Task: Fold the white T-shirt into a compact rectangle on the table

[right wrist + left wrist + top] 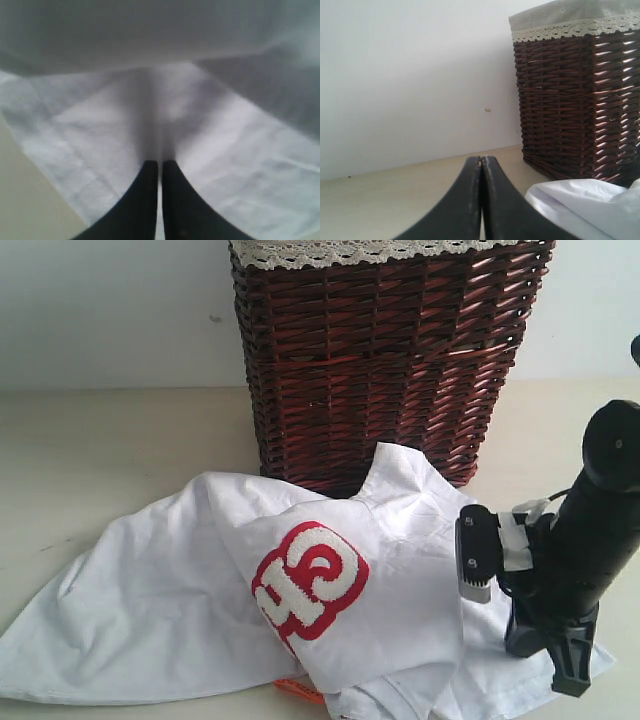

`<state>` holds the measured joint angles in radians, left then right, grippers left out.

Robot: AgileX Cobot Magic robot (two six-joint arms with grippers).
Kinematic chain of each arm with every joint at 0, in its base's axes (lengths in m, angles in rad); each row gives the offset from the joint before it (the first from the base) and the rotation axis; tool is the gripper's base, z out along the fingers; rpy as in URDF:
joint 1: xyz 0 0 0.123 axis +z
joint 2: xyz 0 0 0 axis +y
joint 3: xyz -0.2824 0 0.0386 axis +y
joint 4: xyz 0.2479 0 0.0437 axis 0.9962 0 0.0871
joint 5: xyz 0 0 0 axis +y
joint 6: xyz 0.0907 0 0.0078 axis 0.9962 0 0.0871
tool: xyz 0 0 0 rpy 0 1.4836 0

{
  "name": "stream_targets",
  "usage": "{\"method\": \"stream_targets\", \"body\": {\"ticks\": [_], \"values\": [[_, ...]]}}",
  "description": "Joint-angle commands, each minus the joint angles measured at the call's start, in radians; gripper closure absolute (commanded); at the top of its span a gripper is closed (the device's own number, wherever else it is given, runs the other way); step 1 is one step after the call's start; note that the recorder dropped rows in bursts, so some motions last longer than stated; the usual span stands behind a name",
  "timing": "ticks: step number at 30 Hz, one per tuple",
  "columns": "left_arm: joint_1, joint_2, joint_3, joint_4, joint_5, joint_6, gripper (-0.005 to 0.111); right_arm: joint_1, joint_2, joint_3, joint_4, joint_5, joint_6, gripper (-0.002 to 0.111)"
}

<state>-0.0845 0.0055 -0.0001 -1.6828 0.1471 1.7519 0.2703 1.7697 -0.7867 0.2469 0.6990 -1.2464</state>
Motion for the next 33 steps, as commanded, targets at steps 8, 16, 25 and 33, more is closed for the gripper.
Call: {"method": "stream_targets", "body": {"ticks": [8,16,25,33], "values": [[-0.005,-0.006,0.0,-0.001,0.003,-0.002,0.107,-0.004,0.007,0.116,-0.002,0.229,-0.162,0.104],[-0.005,-0.006,0.0,-0.001,0.003,-0.002,0.107,-0.004,-0.15,0.121,0.083,0.184,-0.23,0.104],[-0.005,-0.006,0.0,-0.001,0.003,-0.002,0.107,-0.004,-0.031,0.121,0.219,-0.076,-0.154,0.108],[-0.005,-0.006,0.0,-0.001,0.003,-0.002,0.107,-0.004,0.017,0.121,0.206,0.304,-0.297,0.108]]}}
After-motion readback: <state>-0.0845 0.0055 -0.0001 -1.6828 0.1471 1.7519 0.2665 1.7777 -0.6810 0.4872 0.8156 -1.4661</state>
